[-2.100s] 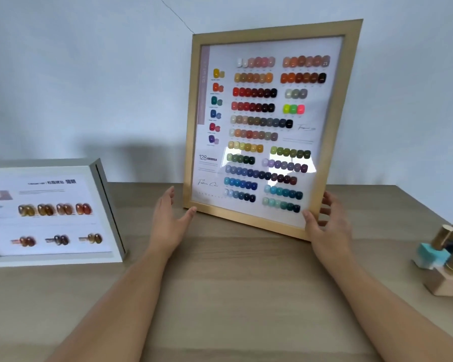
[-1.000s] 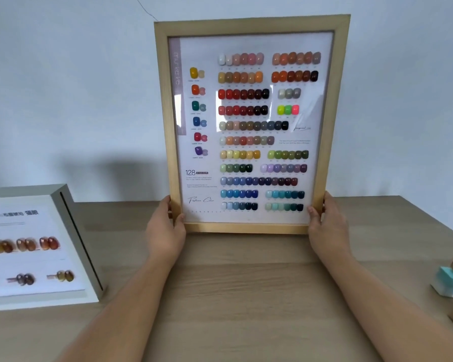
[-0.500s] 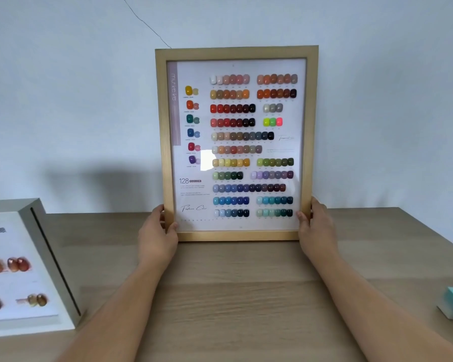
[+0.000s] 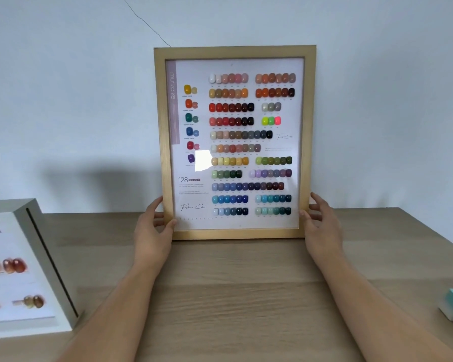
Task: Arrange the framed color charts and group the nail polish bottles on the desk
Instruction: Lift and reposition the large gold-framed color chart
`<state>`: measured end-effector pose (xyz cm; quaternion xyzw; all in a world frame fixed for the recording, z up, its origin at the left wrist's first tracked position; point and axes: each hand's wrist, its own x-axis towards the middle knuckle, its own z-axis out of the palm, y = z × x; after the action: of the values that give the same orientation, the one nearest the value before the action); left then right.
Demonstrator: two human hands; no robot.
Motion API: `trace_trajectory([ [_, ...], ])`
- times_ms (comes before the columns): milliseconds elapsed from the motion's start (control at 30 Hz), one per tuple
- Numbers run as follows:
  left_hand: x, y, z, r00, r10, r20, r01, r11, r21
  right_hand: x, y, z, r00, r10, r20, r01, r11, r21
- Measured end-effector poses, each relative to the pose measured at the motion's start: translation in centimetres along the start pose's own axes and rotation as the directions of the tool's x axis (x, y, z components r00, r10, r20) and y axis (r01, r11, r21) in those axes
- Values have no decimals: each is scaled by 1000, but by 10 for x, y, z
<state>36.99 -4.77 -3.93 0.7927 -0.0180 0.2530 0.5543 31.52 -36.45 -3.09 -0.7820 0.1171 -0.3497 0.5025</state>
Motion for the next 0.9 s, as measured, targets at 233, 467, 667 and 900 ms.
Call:
trace_trajectory([
  [233,2,-2,-1,1000,13,7,-13,1000,-2,2,2,1,1000,1,21,-1,1000,-5],
  [467,2,-2,0,999,30,-13,-30,999,27,3,4,1,1000,13,28,-13,1000,29],
  [667,2,-1,-1,998,57,3,-57,998,30,3,4,-2,994,61,87,-67,995,69],
  [900,4,-1,2,997,70,-19,-68,995,78,4,4,-1,992,76,97,-83,995,64],
])
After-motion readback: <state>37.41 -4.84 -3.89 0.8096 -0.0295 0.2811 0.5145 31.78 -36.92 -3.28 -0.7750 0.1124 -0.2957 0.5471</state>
